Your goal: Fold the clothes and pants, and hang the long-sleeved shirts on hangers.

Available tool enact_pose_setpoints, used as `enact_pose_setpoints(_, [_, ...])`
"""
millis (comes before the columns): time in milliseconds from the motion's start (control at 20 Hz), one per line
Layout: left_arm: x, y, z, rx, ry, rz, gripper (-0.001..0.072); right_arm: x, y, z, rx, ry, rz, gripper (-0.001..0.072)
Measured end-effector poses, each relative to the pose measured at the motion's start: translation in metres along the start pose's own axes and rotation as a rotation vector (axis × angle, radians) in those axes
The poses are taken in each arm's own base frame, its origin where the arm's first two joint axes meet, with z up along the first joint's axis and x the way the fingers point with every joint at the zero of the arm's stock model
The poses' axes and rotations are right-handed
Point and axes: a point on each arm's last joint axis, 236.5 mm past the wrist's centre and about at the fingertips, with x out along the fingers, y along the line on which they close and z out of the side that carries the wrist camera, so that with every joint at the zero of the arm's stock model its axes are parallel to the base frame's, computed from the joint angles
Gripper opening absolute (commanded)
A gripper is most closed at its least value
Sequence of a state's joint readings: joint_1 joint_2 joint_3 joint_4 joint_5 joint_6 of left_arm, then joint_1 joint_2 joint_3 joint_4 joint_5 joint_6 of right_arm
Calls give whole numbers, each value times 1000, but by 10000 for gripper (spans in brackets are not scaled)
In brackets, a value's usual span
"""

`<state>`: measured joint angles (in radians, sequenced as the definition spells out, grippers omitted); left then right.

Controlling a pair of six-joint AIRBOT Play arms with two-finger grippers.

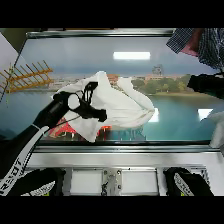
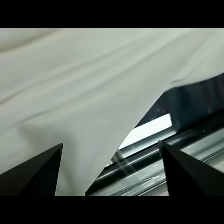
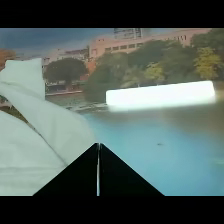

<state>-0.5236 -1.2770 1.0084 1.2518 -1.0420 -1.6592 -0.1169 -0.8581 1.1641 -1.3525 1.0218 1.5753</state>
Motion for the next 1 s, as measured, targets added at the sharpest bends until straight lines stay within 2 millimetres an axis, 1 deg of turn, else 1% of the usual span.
enact_pose_setpoints(100, [19, 6, -25, 32, 36, 42, 649, 9, -1, -9, 10, 32, 4, 22])
enact_pose_setpoints(200, [33, 16, -39, 54, 60, 108, 648, 17, -3, -19, 18, 65, 4, 23])
enact_pose_setpoints(250, [38, 22, -42, 58, 70, 140, 555, 21, -4, -26, 22, 85, 2, 23])
enact_pose_setpoints(300, [43, 27, -44, 60, 81, 172, 304, 26, -7, -33, 27, 104, -2, 26])
enact_pose_setpoints(350, [46, 33, -45, 63, 90, 201, 47, 32, -10, -42, 34, 131, -8, 55])
enact_pose_setpoints(400, [48, 39, -45, 68, 101, 231, 17, 39, -16, -54, 46, 167, -18, 261])
enact_pose_setpoints(450, [49, 43, -45, 76, 108, 254, 17, 48, -24, -71, 66, 221, -33, 546])
enact_pose_setpoints(500, [49, 45, -43, 80, 110, 272, 17, 57, -32, -90, 87, 279, -49, 720])
enact_pose_setpoints(600, [45, 48, -38, 93, 106, 298, 17, 78, -44, -135, 135, 414, -68, 720])
enact_pose_setpoints(650, [41, 48, -34, 101, 95, 304, 16, 90, -46, -159, 170, 481, -63, 720])
enact_pose_setpoints(750, [32, 46, -27, 106, 68, 308, 17, 114, -39, -195, 243, 573, -18, 720])
enact_pose_setpoints(850, [23, 43, -22, 113, 43, 307, 17, 138, -24, -218, 303, 623, 47, 720])
enact_pose_setpoints(1000, [11, 39, -17, 115, 10, 301, 17, 168, 6, -242, 358, 661, 133, 720])
